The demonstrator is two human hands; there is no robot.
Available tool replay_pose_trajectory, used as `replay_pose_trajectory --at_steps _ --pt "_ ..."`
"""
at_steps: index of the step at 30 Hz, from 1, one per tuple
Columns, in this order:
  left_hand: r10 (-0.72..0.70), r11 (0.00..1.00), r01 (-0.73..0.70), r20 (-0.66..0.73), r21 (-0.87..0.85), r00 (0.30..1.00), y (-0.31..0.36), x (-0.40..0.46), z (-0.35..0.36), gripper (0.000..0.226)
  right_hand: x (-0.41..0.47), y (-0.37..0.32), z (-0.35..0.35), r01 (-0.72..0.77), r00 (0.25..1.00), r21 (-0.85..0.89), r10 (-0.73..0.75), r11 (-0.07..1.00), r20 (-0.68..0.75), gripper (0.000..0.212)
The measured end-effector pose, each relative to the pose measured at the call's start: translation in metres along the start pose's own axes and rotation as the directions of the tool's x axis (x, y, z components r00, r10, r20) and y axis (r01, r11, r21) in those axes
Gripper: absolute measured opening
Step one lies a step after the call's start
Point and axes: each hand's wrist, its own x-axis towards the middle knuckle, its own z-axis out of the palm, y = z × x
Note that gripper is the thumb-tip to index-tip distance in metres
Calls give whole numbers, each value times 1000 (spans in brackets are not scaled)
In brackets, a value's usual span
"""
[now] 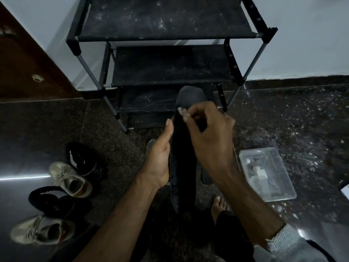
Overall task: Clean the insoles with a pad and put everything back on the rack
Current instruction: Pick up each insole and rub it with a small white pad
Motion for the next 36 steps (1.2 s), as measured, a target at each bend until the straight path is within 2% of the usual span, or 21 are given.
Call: replay_pose_trajectory --at_steps 3,8,10,15,18,23,26,29,32,34,36 --pt "-1 999 1 -6 -48 1000 2 -1 -2 57 -3 -3 4 51 998 -19 -50 999 30 14" --pt "-15 1000 14 21 13 1000 -2 2 0 61 13 16 -14 -57 995 -32 54 998 -88 16" --pt "-8 999 8 19 35 1000 -3 2 0 60 12 15 -13 -59 995 -32 56 998 -81 15" --pt "52 999 -52 -10 9 999 -2 1 -3 50 -8 -6 7 101 994 -82 -96 992 52 9" --pt "65 998 -65 -10 8 998 -1 1 -5 49 -7 -4 9 144 989 -140 -136 980 65 8" --pt "17 995 -21 44 93 999 -7 1 0 52 16 16 -17 -42 995 -139 28 989 -97 19" --pt "13 989 -24 76 147 997 -10 1 3 45 23 21 -26 -74 988 -104 59 992 -143 26" --pt "10 982 -15 24 186 1000 -10 2 0 58 16 13 -18 -9 996 -74 3 997 -85 20" --pt "51 977 -50 -2 206 999 -9 3 -1 65 6 3 -7 125 992 -140 -125 982 14 18" --pt "49 983 -52 16 176 999 -9 3 -3 58 9 5 -8 130 991 -171 -131 977 4 20" --pt "30 986 -38 51 160 998 -10 4 -3 42 17 15 -16 36 997 -140 -46 989 -65 22"
